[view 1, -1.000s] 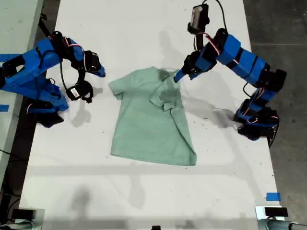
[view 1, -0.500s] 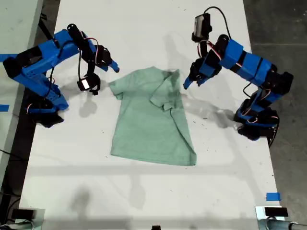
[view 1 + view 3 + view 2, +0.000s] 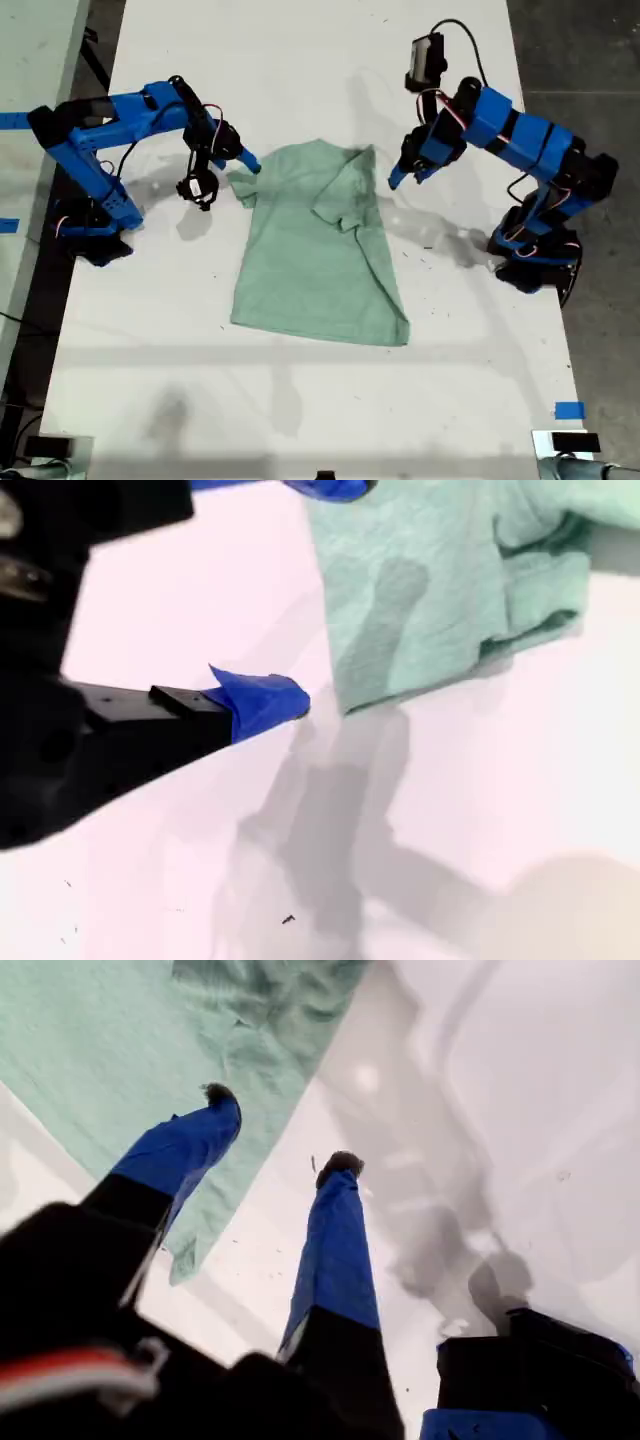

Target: Fold tshirt

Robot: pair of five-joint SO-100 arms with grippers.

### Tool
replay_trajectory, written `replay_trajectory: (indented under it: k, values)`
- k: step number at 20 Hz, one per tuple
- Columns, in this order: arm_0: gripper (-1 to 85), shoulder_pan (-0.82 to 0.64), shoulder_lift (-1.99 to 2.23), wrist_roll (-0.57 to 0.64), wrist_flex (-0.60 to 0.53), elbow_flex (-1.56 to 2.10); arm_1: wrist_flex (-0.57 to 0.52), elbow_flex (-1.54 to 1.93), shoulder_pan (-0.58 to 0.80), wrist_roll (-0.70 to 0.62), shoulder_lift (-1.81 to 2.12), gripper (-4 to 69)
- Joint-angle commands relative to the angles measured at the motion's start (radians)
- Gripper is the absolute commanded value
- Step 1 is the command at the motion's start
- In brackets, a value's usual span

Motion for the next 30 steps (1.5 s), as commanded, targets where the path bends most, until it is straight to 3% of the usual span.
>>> replay_trajectory:
  k: [1, 6, 9, 13, 18, 24, 29, 30]
  values:
    - [30.2, -0.029, -0.018, 0.006, -0.058, 0.028, -0.032, -0.006, -0.006, 0.012, 0.071, 20.0]
    - [22.8, -0.015, -0.209, 0.04, 0.0, -0.1, -0.043, -0.002, -0.005, 0.012, 0.074, 19.7]
    - [0.1, 0.005, -0.302, 0.071, 0.038, -0.184, -0.04, 0.012, -0.003, 0.012, 0.087, 19.6]
    - [0.1, -0.038, -0.161, 0.06, 0.04, -0.149, -0.037, 0.034, 0.002, 0.006, 0.107, 19.4]
    - [0.1, -0.192, 0.052, 0.083, 0.1, -0.114, -0.028, 0.066, 0.009, 0.005, 0.156, 19.1]
    - [0.1, 0.02, -0.074, 0.003, 0.169, -0.38, -0.028, 0.126, 0.017, 0.018, 0.23, 18.8]
    - [0.1, 0.193, -0.494, -0.029, 0.371, -1.045, -0.032, 0.152, 0.005, 0.04, 0.25, 18.6]
    - [0.1, 0.209, -0.537, -0.029, 0.362, -1.114, -0.038, 0.166, 0.002, 0.046, 0.258, 18.6]
